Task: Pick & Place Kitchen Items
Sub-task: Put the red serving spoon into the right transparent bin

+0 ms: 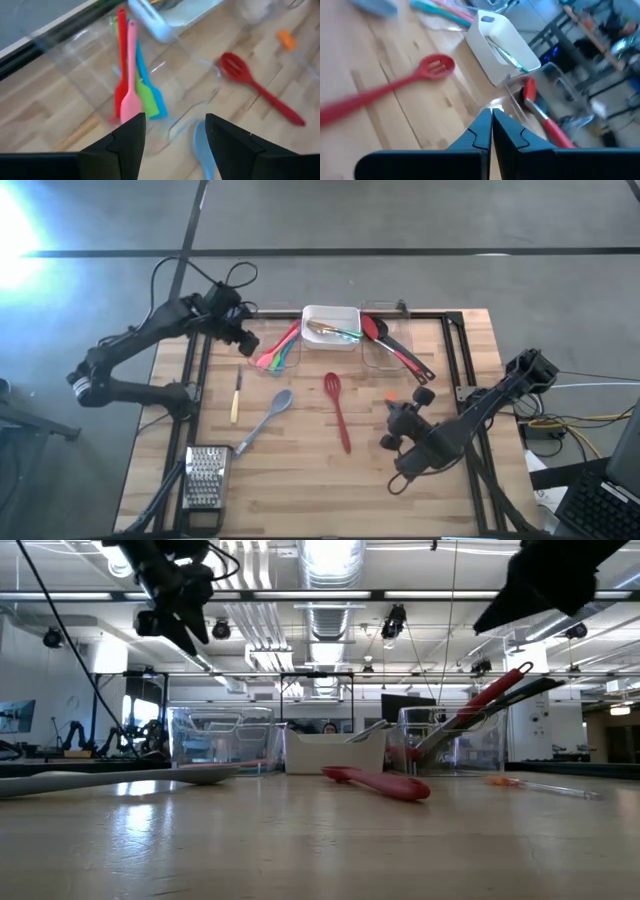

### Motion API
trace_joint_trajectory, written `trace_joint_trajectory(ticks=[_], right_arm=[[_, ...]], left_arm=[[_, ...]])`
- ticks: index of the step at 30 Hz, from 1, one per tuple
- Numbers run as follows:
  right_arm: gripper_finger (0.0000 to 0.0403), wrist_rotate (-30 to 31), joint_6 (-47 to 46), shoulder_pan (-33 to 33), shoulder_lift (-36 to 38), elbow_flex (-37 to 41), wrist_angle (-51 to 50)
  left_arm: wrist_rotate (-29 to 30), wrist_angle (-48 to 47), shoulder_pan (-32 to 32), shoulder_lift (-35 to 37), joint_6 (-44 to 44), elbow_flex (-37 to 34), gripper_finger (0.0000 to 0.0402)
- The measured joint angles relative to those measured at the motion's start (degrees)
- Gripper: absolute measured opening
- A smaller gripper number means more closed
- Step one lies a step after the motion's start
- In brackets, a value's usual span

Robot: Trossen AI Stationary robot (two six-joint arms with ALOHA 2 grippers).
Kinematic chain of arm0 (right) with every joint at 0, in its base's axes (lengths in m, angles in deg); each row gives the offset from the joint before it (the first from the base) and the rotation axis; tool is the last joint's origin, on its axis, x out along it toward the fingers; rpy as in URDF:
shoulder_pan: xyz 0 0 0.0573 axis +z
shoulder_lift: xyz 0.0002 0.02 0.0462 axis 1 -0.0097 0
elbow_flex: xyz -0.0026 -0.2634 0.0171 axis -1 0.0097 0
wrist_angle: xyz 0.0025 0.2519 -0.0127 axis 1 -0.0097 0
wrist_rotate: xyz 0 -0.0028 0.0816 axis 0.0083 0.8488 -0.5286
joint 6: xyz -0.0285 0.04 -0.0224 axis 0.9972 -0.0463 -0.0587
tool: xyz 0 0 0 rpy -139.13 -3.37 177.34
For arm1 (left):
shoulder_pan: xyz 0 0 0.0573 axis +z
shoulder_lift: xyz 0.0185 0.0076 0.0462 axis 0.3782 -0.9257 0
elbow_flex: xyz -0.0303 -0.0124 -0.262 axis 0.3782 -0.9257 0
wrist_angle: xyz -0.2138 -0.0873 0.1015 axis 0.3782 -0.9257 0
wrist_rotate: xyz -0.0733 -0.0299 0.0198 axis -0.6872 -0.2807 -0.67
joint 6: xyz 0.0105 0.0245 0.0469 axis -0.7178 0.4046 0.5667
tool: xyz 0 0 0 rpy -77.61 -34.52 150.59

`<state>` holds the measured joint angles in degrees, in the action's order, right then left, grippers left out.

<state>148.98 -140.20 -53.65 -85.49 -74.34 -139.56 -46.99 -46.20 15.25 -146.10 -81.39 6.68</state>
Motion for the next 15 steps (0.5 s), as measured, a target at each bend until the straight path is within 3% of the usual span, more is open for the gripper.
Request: trace_joint_trajectory(ticks=[4, 9, 15], right_arm=[[0.0009, -3.18, -3.54, -3.95, 0.00, -2.32, 4.22], [0.0025, -8.00, 4.90, -8.45, 0.00, -3.71, 14.69], [0.0076, -11.02, 7.77, -11.71, 0.00, -4.41, 23.01]], left_arm=[[8.30, -1.30, -2.41, 1.74, -0.70, -0.01, 0.0209], [18.97, -0.79, -5.46, 3.04, -0.33, -0.01, 0.0209], [22.51, 0.44, -8.05, 4.24, 1.00, -0.16, 0.0208]])
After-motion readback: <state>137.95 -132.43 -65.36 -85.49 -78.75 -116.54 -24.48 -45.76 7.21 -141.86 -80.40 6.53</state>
